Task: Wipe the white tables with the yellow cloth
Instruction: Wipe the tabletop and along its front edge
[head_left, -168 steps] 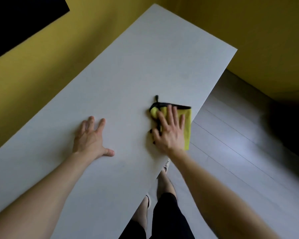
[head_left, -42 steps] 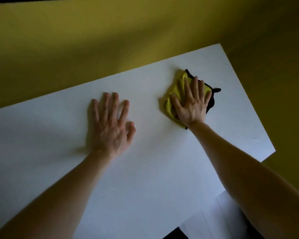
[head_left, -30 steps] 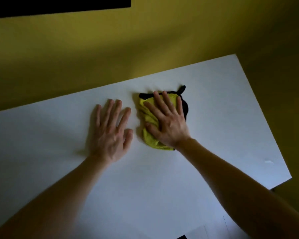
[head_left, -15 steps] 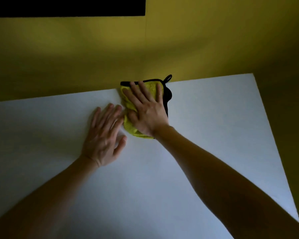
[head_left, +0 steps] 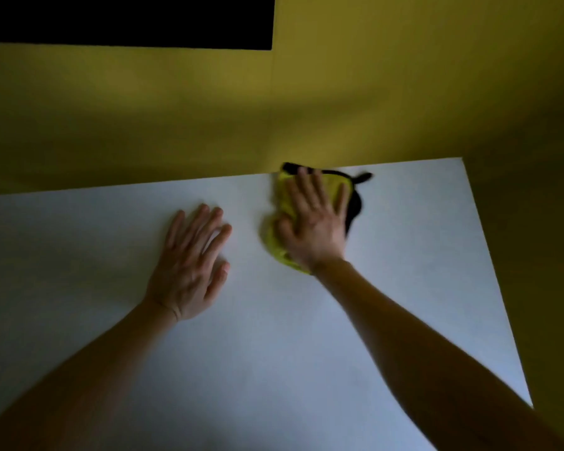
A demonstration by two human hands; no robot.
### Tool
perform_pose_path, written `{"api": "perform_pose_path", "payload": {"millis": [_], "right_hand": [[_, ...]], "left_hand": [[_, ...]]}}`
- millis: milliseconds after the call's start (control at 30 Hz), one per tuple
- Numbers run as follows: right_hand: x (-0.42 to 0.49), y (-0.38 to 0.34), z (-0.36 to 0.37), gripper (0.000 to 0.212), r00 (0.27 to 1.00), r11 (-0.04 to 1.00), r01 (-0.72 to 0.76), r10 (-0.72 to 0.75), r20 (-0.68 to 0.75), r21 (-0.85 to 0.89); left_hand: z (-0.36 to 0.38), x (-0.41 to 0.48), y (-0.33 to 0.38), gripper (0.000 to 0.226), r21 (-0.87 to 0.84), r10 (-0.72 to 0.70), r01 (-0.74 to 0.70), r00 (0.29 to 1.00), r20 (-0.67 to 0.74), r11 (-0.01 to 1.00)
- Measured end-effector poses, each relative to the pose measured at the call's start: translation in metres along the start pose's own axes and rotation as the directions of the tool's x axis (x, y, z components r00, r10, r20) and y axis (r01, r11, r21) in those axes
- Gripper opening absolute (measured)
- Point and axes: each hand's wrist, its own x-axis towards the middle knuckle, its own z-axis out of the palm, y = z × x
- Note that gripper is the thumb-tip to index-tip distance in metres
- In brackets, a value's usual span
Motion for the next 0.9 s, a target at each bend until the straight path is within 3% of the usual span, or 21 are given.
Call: {"api": "perform_pose_path", "payload": {"millis": [100, 200, 233, 300, 367, 433, 467, 533, 600, 700, 767, 900], "right_hand": [[0.004, -0.061, 0.005, 0.072, 0.972, 0.975, 0.221, -0.222, 0.082, 0.023], [0.006, 0.006, -0.001, 0.070, 0.959, 0.960, 0.278, -0.279, 0.056, 0.023], [0.003, 0.049, -0.007, 0.070, 0.978, 0.979, 0.204, -0.205, 0.028, 0.011], [-0.005, 0.145, -0.029, 0.072, 0.995, 0.996, -0.092, 0.091, -0.035, -0.014], [-0.016, 0.213, -0.052, 0.073, 0.927, 0.928, -0.373, 0.372, -0.054, -0.002], [-0.019, 0.218, -0.055, 0.076, 0.862, 0.864, -0.503, 0.502, -0.065, 0.011], [-0.021, 0.201, -0.052, 0.077, 0.865, 0.868, -0.497, 0.496, -0.072, 0.000], [-0.036, 0.154, -0.043, 0.078, 0.935, 0.936, -0.352, 0.350, -0.051, -0.020], [-0.067, 0.113, -0.035, 0.075, 0.990, 0.990, -0.140, 0.140, 0.009, -0.021], [-0.094, 0.118, -0.038, 0.070, 0.999, 1.000, 0.018, -0.017, 0.048, -0.008], [-0.082, 0.157, -0.042, 0.068, 0.999, 0.999, -0.032, 0.033, 0.021, -0.030], [-0.013, 0.242, -0.064, 0.067, 0.915, 0.916, -0.401, 0.401, -0.042, 0.014]], "left_hand": [[-0.002, 0.000, 0.002, 0.066, 0.017, -0.005, 0.005, 1.000, 0.011, 1.000], [-0.003, -0.001, 0.004, 0.067, 0.061, -0.020, 0.017, 0.999, 0.040, 0.998], [-0.003, -0.001, 0.005, 0.068, 0.080, -0.027, 0.022, 0.998, 0.061, 0.997], [-0.005, -0.001, 0.007, 0.070, 0.106, -0.033, 0.025, 0.997, 0.076, 0.994], [-0.007, 0.004, 0.013, 0.079, 0.106, -0.010, 0.000, 0.996, 0.090, 0.994], [-0.012, 0.019, 0.027, 0.093, 0.096, 0.028, -0.042, 0.990, 0.141, 0.994], [-0.014, 0.030, 0.037, 0.101, 0.085, 0.061, -0.078, 0.981, 0.182, 0.993], [-0.018, 0.059, 0.063, 0.120, 0.077, 0.084, -0.111, 0.955, 0.286, 0.991], [-0.022, 0.097, 0.093, 0.147, 0.093, 0.020, -0.066, 0.907, 0.421, 0.993], [-0.023, 0.138, 0.135, 0.170, 0.162, -0.091, -0.010, 0.791, 0.605, 0.987], [-0.019, 0.149, 0.153, 0.172, 0.237, -0.145, -0.016, 0.749, 0.647, 0.971], [-0.019, 0.148, 0.155, 0.173, 0.271, -0.173, -0.010, 0.743, 0.646, 0.963]]}}
